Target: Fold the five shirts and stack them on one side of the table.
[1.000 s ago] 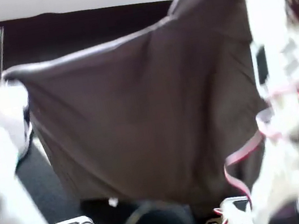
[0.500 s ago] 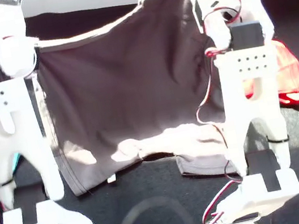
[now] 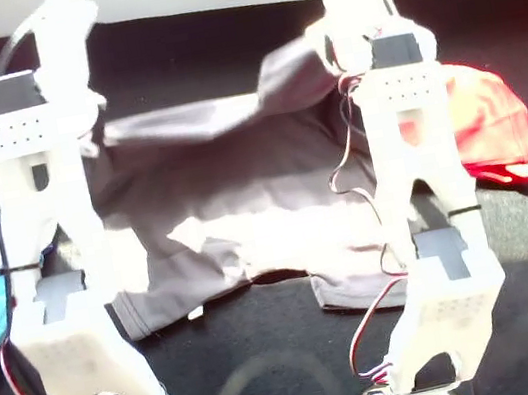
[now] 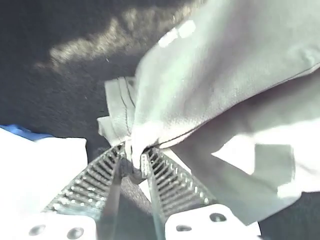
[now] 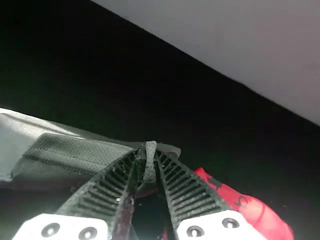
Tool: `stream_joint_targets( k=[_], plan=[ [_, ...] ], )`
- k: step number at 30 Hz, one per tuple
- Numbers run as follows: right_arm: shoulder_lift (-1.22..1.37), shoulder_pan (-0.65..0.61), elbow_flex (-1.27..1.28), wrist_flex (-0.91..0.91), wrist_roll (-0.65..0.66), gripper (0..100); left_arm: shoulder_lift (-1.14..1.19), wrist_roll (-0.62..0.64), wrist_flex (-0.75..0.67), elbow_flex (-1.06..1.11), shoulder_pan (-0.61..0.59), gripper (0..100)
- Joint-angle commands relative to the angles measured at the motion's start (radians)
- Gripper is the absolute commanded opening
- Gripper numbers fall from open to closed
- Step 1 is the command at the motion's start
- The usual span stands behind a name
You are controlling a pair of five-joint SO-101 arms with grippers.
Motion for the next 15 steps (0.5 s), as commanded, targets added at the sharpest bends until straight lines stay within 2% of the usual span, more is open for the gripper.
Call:
stream_joint_targets(
  k=[1, 9, 15],
  plan=[
    [-0.004, 0.027, -0.016, 0.065, 0.0, 0.6, 0.041, 0.002, 0.063, -0.038, 0.01, 1],
    [-0.004, 0.085, -0.022, 0.321, 0.002, 0.6, 0.067, 0.002, 0.18, -0.012, 0.012, 1],
    [-0.025, 0.091, -0.024, 0.435, 0.0, 0.6, -0.028, 0.002, 0.178, 0.203, 0.021, 1]
  ],
)
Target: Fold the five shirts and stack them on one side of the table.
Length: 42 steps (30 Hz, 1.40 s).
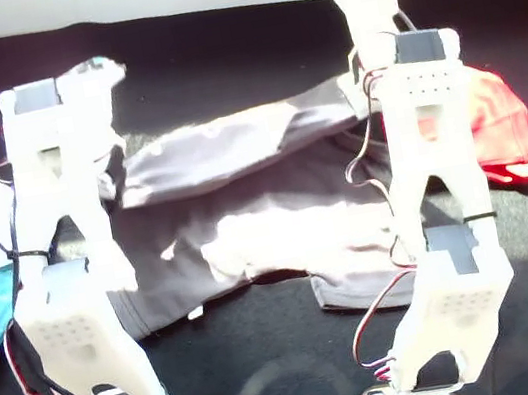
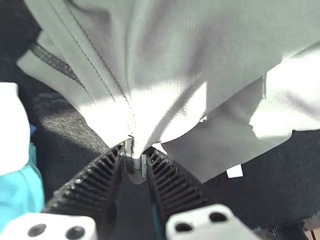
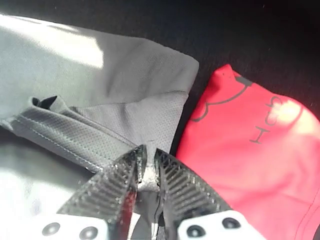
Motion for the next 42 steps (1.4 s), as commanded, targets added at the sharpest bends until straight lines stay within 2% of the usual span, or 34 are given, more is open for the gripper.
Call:
stream_joint_targets(
  k=[1, 9, 15, 20, 27, 33, 39, 42],
  plan=[
    [-0.051, 0.008, -0.022, 0.045, 0.0, 0.6, -0.139, 0.0, 0.009, 0.12, 0.027, 1],
    [-0.139, 0.007, -0.021, -0.008, 0.0, 0.6, -0.378, 0.002, -0.129, 0.335, 0.004, 1],
    [-0.209, 0.01, -0.176, -0.041, -0.002, 0.6, -0.489, 0.002, -0.115, 0.189, -0.154, 1],
    [-0.352, 0.002, -0.38, 0.021, -0.002, 0.6, -0.688, 0.002, -0.109, 0.047, -0.243, 1],
    [-0.535, -0.035, -0.53, 0.111, -0.002, 0.6, -1.015, 0.003, -0.103, 0.035, -0.248, 1],
    [-0.694, -0.038, -0.555, 0.114, -0.002, 0.6, -1.265, 0.003, -0.106, 0.035, -0.248, 1],
    [-0.82, -0.039, -0.553, 0.114, -0.003, 0.6, -1.4, 0.003, -0.112, 0.033, -0.248, 1],
    [-0.858, -0.039, -0.553, 0.114, -0.071, 0.6, -1.42, 0.015, -0.114, 0.031, -0.248, 1]
  ],
)
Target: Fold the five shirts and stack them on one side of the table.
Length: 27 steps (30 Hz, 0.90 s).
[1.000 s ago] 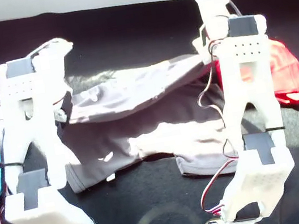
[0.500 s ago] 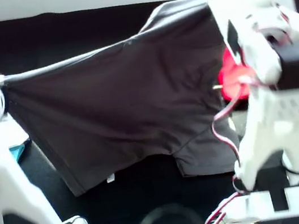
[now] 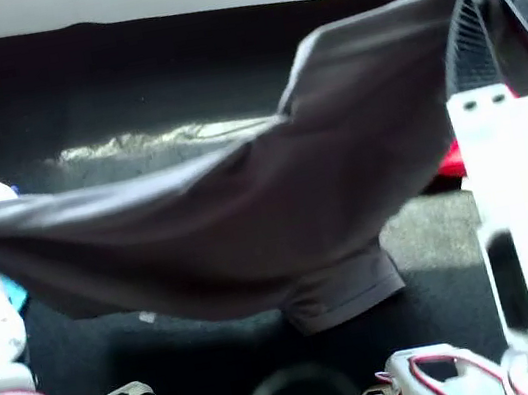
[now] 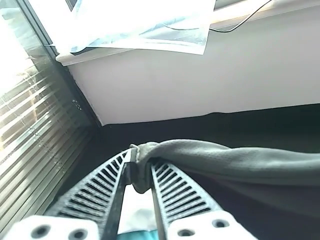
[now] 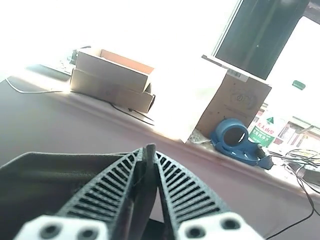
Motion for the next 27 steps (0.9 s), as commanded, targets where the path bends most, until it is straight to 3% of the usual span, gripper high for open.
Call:
stream_joint_targets(
  k=[1, 7, 13, 27],
  plan=[
    [-0.039, -0.007, -0.018, -0.005, -0.075, 0.6, -0.012, 0.014, -0.008, -0.013, -0.012, 1],
    [-0.048, -0.001, -0.013, -0.028, -0.081, 0.6, -0.015, 0.025, -0.034, -0.013, -0.012, 1],
    [-0.056, 0.001, -0.018, -0.142, 0.071, 0.6, -0.015, 0.026, -0.029, -0.013, -0.012, 1],
    [-0.14, -0.002, -0.012, -0.154, 0.012, 0.6, -0.016, 0.054, -0.026, -0.17, -0.01, 1]
  ],
)
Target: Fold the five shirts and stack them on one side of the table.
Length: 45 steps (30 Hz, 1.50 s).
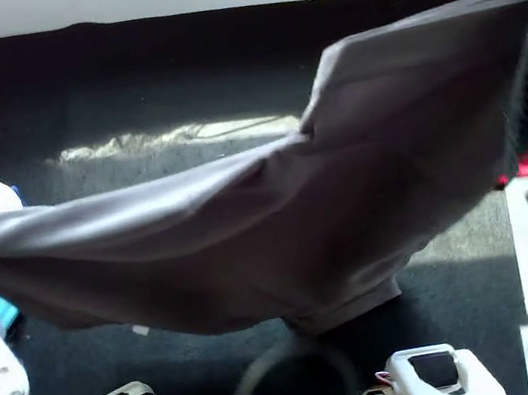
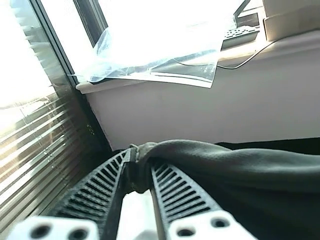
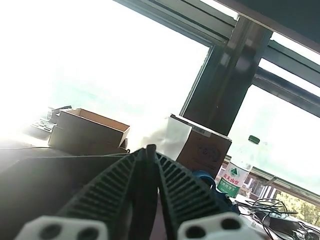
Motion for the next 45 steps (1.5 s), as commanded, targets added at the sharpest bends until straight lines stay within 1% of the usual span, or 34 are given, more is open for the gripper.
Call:
stream_joint_targets(
  k=[1, 6, 13, 20, 22, 25, 27, 30, 35, 38, 41, 43, 45],
  plan=[
    [-0.022, -0.004, -0.001, -0.019, -0.02, 0.6, 0.002, 0.018, -0.017, -0.036, -0.01, 1],
    [-0.048, -0.001, -0.008, -0.022, -0.017, 0.6, 0.001, 0.018, -0.017, -0.041, -0.01, 1],
    [-0.14, 0.001, -0.001, -0.113, -0.017, 0.6, -0.036, 0.018, -0.02, -0.067, -0.01, 1],
    [-0.14, 0.001, 0.004, -0.108, -0.017, 0.6, -0.042, 0.018, -0.018, -0.073, -0.01, 1],
    [-0.127, 0.001, 0.041, -0.116, -0.018, 0.6, -0.039, 0.018, -0.017, -0.064, -0.01, 1],
    [-0.081, -0.001, 0.134, -0.151, -0.018, 0.6, -0.008, 0.012, -0.018, 0.044, -0.01, 1],
    [-0.038, -0.004, 0.206, -0.188, -0.018, 0.6, 0.031, 0.012, -0.018, 0.153, -0.012, 1],
    [0.033, -0.005, 0.311, -0.251, -0.021, 0.6, 0.085, 0.012, -0.031, 0.309, -0.07, 1],
    [0.143, -0.008, 0.438, -0.285, -0.02, 0.6, 0.145, 0.012, -0.149, 0.483, -0.116, 1],
    [0.225, -0.054, 0.503, -0.291, -0.023, 0.6, 0.188, 0.012, -0.192, 0.562, -0.11, 1],
    [0.326, -0.096, 0.57, -0.291, -0.023, 0.6, 0.255, 0.012, -0.241, 0.645, -0.068, 1],
    [0.41, -0.117, 0.587, -0.3, -0.023, 0.6, 0.318, 0.012, -0.296, 0.679, -0.036, 1],
    [0.501, -0.117, 0.582, -0.355, -0.023, 0.6, 0.401, 0.012, -0.368, 0.685, 0.005, 1]
  ],
)
